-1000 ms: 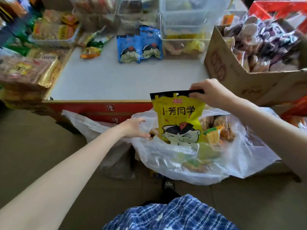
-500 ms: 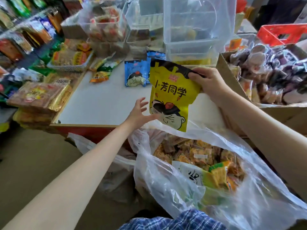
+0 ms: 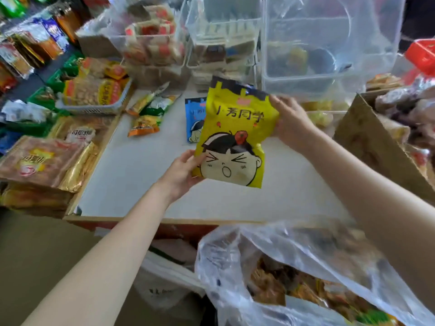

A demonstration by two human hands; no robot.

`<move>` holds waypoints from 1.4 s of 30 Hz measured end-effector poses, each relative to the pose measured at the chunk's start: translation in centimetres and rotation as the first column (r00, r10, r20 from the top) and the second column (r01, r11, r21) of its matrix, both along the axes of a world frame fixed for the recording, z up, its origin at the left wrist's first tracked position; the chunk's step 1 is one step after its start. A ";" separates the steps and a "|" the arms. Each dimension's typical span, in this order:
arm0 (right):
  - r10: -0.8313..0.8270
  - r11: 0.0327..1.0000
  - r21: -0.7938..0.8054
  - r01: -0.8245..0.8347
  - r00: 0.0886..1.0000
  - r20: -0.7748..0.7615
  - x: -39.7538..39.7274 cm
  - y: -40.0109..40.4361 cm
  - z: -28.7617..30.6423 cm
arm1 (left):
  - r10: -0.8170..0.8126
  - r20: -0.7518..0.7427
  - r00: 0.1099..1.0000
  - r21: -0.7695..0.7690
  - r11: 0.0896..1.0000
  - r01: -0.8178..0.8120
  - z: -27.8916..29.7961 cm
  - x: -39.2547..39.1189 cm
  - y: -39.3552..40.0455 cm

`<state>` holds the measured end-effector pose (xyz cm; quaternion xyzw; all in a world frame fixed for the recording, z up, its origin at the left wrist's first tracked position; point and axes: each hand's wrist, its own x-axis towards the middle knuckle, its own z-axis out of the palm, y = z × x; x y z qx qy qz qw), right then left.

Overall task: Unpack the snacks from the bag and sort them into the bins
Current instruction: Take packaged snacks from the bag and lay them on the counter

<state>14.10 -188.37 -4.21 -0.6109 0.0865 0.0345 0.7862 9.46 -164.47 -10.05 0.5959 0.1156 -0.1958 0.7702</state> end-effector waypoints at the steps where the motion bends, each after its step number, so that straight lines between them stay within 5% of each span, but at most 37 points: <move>1: 0.062 0.996 0.062 -0.059 0.997 -0.051 1.0 1.0 -1.5 | 0.051 -0.017 0.999 0.002 0.999 -0.051 -0.6 2.0 1.1; 5: 0.284 0.952 -0.046 -0.304 0.926 -0.248 4.3 6.1 -7.3 | 0.117 -0.046 0.992 0.055 0.992 -0.114 -3.0 9.8 4.4; 11: 0.038 0.997 0.069 -0.022 0.966 -0.254 12.1 11.6 -10.3 | 0.237 -0.085 0.968 0.046 0.971 -0.233 -4.2 18.0 5.4; 18: -0.365 0.894 -0.315 0.319 0.926 -0.096 22.3 10.2 -11.2 | 0.123 -0.086 0.989 0.236 0.967 -0.100 -6.3 19.8 6.8; 23: -0.079 0.979 -0.205 0.011 0.943 -0.324 24.6 9.2 -11.9 | 0.130 -0.125 0.984 0.295 0.951 -0.088 -7.7 17.9 7.8; 32: 0.065 0.958 -0.238 -0.158 0.932 -0.357 14.2 5.0 -9.3 | 0.032 -0.086 0.996 0.348 0.938 0.000 -6.2 12.8 4.3; 42: 0.246 0.854 -0.356 -0.379 0.897 -0.367 -5.0 -4.0 -4.2 | -0.218 0.138 0.966 0.511 0.851 0.119 -2.4 -1.4 -2.3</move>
